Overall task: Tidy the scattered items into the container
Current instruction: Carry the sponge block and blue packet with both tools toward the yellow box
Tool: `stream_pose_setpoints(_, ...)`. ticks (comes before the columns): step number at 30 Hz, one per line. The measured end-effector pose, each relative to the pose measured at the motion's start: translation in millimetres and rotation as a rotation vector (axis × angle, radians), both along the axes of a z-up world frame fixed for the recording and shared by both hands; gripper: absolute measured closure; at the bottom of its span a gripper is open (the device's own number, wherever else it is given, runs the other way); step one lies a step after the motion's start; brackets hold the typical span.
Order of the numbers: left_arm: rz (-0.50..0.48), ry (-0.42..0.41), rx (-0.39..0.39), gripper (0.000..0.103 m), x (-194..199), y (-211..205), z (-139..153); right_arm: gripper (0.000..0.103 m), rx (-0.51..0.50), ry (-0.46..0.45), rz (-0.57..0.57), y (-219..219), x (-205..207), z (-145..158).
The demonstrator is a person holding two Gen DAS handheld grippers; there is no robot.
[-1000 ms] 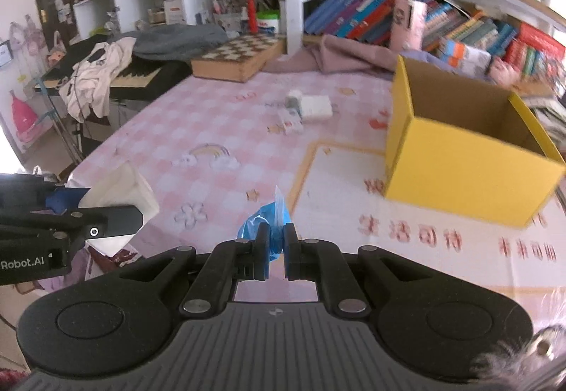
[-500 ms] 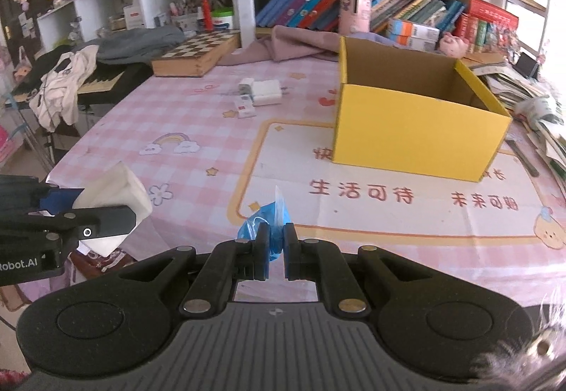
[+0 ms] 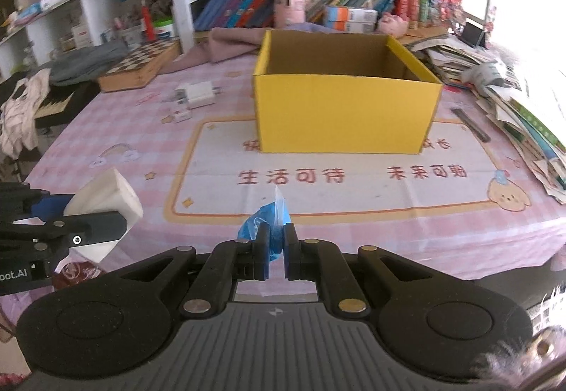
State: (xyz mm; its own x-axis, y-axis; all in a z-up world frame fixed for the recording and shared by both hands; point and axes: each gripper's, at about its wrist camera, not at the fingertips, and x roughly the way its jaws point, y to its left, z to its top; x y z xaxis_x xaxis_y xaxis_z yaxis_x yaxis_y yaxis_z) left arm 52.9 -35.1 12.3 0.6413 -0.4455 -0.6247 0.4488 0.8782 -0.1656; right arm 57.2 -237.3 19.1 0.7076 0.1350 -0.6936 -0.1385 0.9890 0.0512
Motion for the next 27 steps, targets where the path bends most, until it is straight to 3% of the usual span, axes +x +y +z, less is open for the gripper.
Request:
stream_pose_setpoints(17, -0.109, -0.015, -0.006, 0.071, 24, -46, 0, 0.096, -0.019, -0.005, -0.079, -37, 6, 2)
stream_pose_setpoints(27, -0.117, -0.064, 0.004, 0.071, 58, -76, 9, 0.096, -0.026, -0.044, -0.055, -61, 50, 10)
